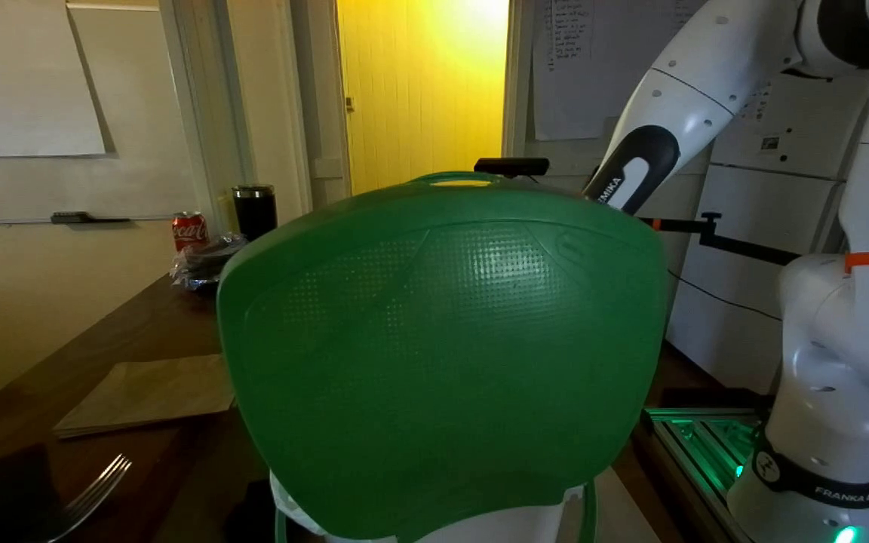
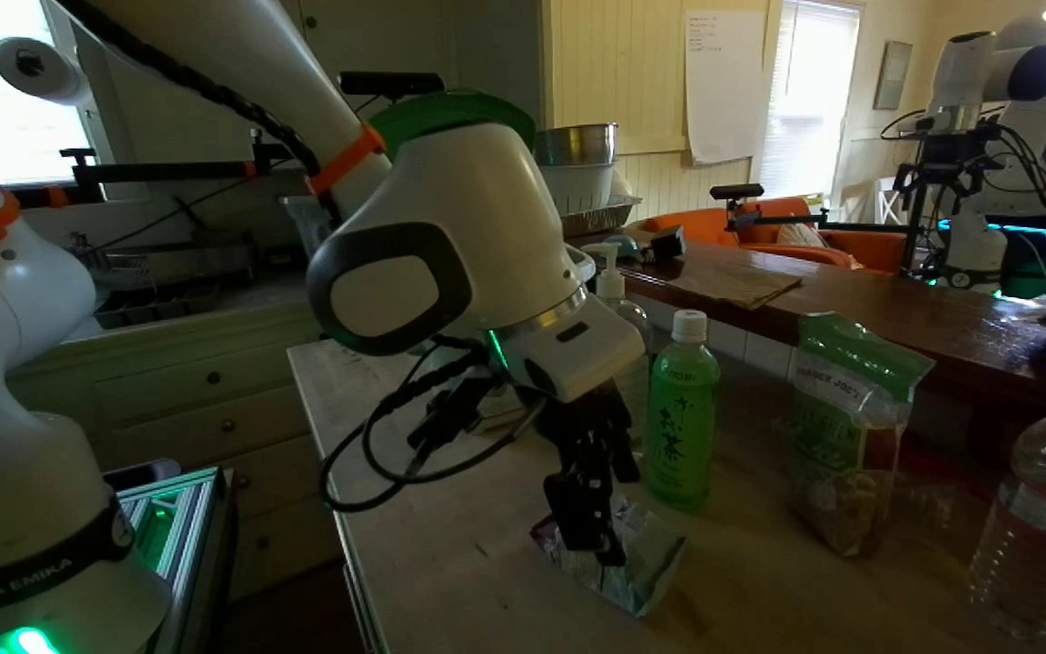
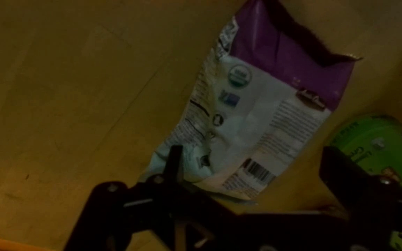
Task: Put the packet in the bin
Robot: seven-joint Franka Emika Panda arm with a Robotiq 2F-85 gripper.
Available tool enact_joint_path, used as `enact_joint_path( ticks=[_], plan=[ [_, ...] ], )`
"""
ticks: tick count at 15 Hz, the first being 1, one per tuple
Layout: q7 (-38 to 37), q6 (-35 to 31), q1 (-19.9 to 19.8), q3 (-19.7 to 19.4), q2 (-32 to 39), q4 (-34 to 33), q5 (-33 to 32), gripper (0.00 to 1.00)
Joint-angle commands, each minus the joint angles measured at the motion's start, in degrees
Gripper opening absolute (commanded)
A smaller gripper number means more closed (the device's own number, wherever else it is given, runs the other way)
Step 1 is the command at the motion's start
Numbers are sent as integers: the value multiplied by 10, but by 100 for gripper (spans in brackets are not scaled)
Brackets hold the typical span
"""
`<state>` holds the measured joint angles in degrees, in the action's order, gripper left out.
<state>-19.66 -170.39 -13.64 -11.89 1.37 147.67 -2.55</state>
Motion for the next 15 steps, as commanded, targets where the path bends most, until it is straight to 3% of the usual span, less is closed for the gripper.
enact_joint_path(
  ticks=[1,2,4,8,13,15],
  plan=[
    [27,-14,19,12,21,-3,74,100],
    [35,-12,22,16,24,-5,91,77],
    [53,-10,15,30,25,-7,120,68],
    [100,18,9,36,15,-12,153,36],
    [127,56,8,10,-7,-10,111,3],
    [140,89,4,-1,-29,-9,90,5]
  ],
)
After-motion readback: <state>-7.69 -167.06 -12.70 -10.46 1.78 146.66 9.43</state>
